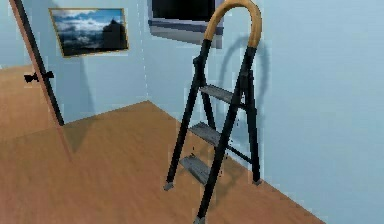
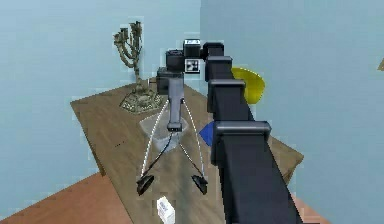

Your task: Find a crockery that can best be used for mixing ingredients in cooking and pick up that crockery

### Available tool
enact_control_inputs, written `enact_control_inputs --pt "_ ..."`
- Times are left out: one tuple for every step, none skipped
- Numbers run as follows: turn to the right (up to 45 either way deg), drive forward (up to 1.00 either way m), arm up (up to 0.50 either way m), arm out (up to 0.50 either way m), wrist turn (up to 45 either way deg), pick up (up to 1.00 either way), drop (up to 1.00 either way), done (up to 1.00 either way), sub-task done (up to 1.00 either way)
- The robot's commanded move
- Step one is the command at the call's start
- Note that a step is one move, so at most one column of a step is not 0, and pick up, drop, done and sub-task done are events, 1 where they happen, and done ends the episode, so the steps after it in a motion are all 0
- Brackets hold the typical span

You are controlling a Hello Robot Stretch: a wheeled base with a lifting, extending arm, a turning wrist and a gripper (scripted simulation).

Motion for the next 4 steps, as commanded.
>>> enact_control_inputs --pt "0.0 0.00 0.00 0.00 45.0 0.00 0.00 0.00 0.00" --pt "0.0 0.00 0.00 0.00 45.0 0.00 0.00 0.00 0.00" --pt "0.0 0.00 0.00 0.00 45.0 0.00 0.00 0.00 0.00" --pt "0.0 0.00 0.00 0.00 15.0 0.00 0.00 0.00 0.00"
